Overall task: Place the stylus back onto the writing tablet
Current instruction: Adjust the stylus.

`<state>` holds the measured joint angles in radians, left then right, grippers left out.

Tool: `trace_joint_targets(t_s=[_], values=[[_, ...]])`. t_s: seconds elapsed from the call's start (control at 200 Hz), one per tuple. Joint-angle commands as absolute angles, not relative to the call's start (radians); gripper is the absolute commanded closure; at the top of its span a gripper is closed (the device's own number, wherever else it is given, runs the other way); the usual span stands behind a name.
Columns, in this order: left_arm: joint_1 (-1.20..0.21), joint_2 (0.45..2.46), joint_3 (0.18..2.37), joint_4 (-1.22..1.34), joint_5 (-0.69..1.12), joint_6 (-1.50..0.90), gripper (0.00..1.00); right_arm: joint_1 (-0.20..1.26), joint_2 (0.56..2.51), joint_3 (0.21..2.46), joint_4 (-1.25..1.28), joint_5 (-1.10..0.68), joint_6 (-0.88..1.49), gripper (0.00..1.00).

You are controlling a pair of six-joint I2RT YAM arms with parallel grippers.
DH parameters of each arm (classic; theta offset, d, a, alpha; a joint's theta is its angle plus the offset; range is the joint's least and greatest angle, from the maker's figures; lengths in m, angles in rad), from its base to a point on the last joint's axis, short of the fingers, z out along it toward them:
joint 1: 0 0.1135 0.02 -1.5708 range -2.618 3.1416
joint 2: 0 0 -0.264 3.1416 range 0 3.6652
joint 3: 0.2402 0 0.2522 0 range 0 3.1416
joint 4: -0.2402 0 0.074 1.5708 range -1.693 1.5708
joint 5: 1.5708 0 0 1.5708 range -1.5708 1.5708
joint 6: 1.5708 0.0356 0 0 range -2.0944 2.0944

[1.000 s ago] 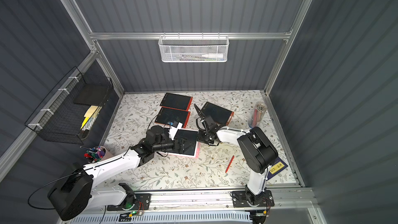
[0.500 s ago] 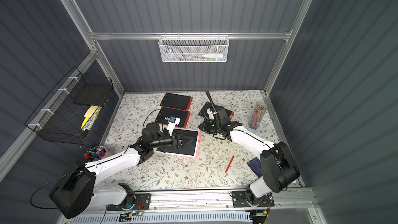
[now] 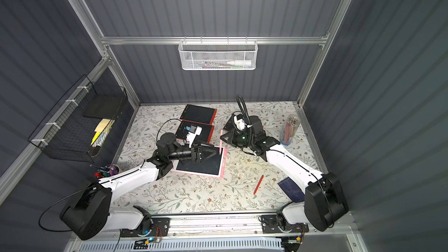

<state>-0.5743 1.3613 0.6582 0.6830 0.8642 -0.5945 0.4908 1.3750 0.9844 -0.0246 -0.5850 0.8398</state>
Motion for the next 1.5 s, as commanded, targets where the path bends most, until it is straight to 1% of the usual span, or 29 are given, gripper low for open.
trace_joint_targets(t_s=[0.0,0.11,0.22,0.395,0.455,0.535,0.58,0.68,0.991,1.286,1.496], values=[[-0.571,1.385,0.669,0.772,0.947,-0.644,0.18,0.487,1.362,0.974,0.08,-0.67,0.9,0.89],[-0.571,1.396,0.669,0.82,0.967,-0.682,0.2,0.488,1.366,0.969,0.13,-0.703,0.932,0.88],[-0.571,1.417,0.663,0.898,1.005,-0.776,0.23,0.487,1.372,0.969,0.155,-0.732,0.937,0.88],[-0.57,1.456,0.67,0.928,1.044,-0.879,0.25,0.487,1.361,0.95,0.196,-0.753,0.942,0.88],[-0.57,1.46,0.673,0.925,1.048,-0.89,0.27,0.487,1.356,0.946,0.203,-0.761,0.939,0.88],[-0.569,1.46,0.685,0.9,1.051,-0.893,0.32,0.488,1.352,0.943,0.2,-0.761,0.932,0.88],[-0.569,1.457,0.691,0.896,1.05,-0.9,0.32,0.487,1.35,0.941,0.199,-0.769,0.927,0.88],[-0.568,1.46,0.698,0.898,1.053,-0.927,0.37,0.488,1.348,0.936,0.201,-0.787,0.924,0.88],[-0.558,1.475,0.705,0.935,1.061,-1.012,0.46,0.489,1.322,0.905,0.228,-0.812,0.925,0.87],[-0.557,1.483,0.725,0.969,1.058,-1.038,0.5,0.49,1.312,0.879,0.267,-0.838,0.943,0.87],[-0.557,1.494,0.733,0.979,1.058,-1.041,0.59,0.492,1.311,0.867,0.294,-0.84,0.955,0.87]])
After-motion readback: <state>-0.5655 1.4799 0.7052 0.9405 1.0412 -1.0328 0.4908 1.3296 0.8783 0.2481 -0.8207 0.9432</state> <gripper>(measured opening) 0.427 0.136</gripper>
